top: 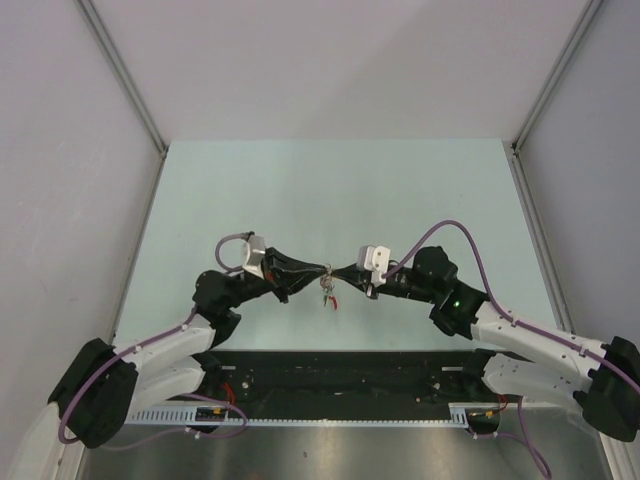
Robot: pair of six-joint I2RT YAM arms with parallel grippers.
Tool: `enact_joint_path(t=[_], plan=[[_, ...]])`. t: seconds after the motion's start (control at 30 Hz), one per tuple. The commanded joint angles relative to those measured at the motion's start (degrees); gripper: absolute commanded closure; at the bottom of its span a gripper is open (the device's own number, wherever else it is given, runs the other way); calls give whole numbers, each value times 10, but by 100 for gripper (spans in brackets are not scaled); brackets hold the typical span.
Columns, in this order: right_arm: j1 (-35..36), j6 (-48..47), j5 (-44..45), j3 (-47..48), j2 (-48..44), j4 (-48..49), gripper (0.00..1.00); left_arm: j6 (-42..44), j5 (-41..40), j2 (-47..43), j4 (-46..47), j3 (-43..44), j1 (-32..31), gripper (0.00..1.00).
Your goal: Put the keys on the keyring
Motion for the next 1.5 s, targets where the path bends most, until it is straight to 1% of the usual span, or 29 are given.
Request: enact_joint_path(t=[0.0,0.07,0.27,0.3,0.37,0.47,0.6,0.7,0.73,0.8,0.83,0.87,0.9,0.93,0.97,1.0,1.03,1.1,1.13,1.17,1.2,1.23,1.3,1.33,1.4,1.47], plan=[[4,1,21,3,-9,9,100,-47,-24,9,180,-6,-13,100],[3,0,24,3,-14,7,100,-55,-25,14,206,-16,-13,100],[4,-12,33,21,-22,-28,100,-65,-24,17,231,-33,-13,97],[4,-14,32,24,-22,-33,100,-67,-24,17,233,-36,-13,92],[4,-16,33,30,-22,-41,100,-69,-26,17,233,-37,-13,89],[4,-25,32,38,-25,-53,100,-67,-29,13,232,-44,-13,80],[4,-40,29,50,-24,-71,100,-48,-24,-6,191,-44,-13,77],[4,-45,30,56,-23,-85,100,-10,-18,-39,115,-33,-12,73],[4,-49,30,58,-22,-88,100,19,-18,-60,51,-27,-12,71],[5,-52,28,60,-22,-94,100,57,-12,-80,-33,6,-11,67],[4,-54,28,62,-22,-96,100,101,-12,-96,-126,21,-11,66],[4,-56,27,62,-22,-98,100,123,-13,-101,-175,35,-11,64],[4,-57,27,63,-21,-103,100,147,-11,-106,-224,70,-9,64],[4,-58,27,65,-21,-106,100,196,-8,-106,-319,90,-8,64],[4,-62,25,65,-22,-107,100,218,-7,-105,-367,111,-5,64],[4,-62,24,65,-22,-110,100,240,2,-101,-410,152,-1,63],[4,-63,22,65,-22,-111,100,291,15,-95,-498,173,2,64],[5,-65,19,67,-21,-113,100,343,47,-68,-579,232,13,64],[4,-65,17,67,-21,-114,100,392,62,-57,-650,250,17,64],[5,-66,13,66,-20,-114,100,416,77,-47,-685,267,27,65],[5,-66,12,68,-20,-116,100,441,106,-19,-719,305,31,66],[5,-66,12,68,-20,-117,100,487,116,-6,-781,323,34,67],[5,-67,12,68,-22,-121,100,531,136,40,-837,374,36,67],[5,-67,12,68,-22,-121,100,566,161,58,-886,391,37,68],[5,-69,11,68,-22,-121,100,603,181,86,-935,433,37,69],[5,-69,10,68,-20,-121,100,634,205,118,-983,453,36,69]])
